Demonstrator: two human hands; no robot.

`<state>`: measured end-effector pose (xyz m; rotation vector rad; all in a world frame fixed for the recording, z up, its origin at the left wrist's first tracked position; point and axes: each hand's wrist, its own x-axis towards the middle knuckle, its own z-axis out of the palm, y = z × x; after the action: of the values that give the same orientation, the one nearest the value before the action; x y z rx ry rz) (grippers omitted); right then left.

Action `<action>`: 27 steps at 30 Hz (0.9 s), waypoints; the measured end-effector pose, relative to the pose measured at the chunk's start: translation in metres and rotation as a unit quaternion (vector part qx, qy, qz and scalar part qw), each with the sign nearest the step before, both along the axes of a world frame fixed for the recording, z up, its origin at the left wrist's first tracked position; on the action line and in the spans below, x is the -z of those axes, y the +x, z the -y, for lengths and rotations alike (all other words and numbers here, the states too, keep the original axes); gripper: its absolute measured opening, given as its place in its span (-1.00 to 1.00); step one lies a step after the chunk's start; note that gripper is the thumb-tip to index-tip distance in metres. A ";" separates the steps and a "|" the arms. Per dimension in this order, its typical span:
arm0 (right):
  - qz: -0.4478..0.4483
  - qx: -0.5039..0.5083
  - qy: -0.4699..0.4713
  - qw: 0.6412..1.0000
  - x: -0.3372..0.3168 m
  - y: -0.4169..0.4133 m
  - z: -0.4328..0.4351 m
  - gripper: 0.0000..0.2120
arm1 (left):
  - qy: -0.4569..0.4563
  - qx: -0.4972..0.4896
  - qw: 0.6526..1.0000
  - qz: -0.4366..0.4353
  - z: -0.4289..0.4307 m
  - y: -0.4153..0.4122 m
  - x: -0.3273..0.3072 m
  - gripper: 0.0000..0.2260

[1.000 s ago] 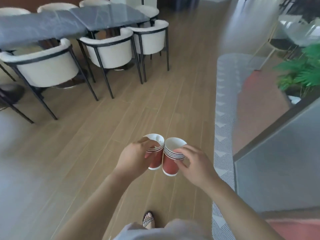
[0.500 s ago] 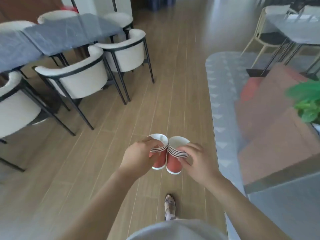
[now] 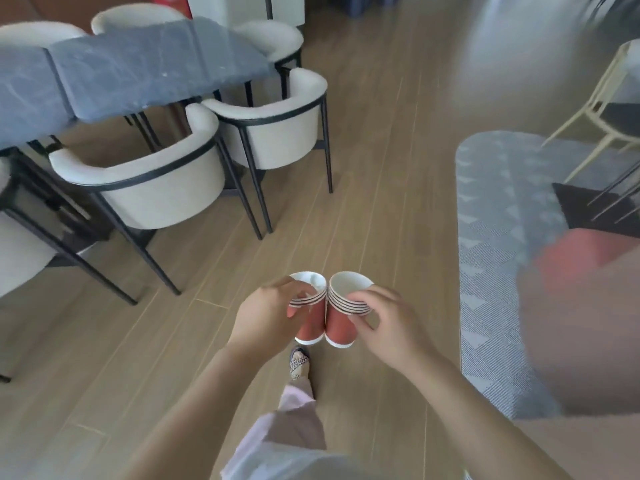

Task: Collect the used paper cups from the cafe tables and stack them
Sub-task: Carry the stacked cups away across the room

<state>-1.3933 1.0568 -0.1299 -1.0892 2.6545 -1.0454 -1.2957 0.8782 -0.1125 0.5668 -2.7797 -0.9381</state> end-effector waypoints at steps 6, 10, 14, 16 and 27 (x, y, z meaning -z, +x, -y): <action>-0.003 0.017 -0.016 1.000 -0.012 -0.149 0.090 -0.76 | 0.011 0.022 0.999 -0.020 0.093 -0.153 -0.011 -0.84; 0.000 0.043 -0.027 0.999 -0.019 -0.237 0.126 -0.76 | 0.006 0.051 0.999 -0.014 0.134 -0.255 -0.017 -0.85; 0.014 0.095 -0.025 0.995 -0.010 -0.316 0.139 -0.77 | 0.005 0.111 0.994 0.011 0.155 -0.354 -0.013 -0.82; 0.022 0.114 -0.026 0.993 -0.002 -0.361 0.144 -0.78 | 0.002 0.145 0.989 0.028 0.163 -0.409 -0.006 -0.81; 0.049 0.127 -0.015 0.991 0.005 -0.676 0.190 -0.76 | 0.000 0.164 0.986 0.029 0.211 -0.731 0.001 -0.86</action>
<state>-2.0689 0.8665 -0.1347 -0.6953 2.7572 -1.1507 -2.0266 0.6675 -0.1135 0.1360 -2.9823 -0.9924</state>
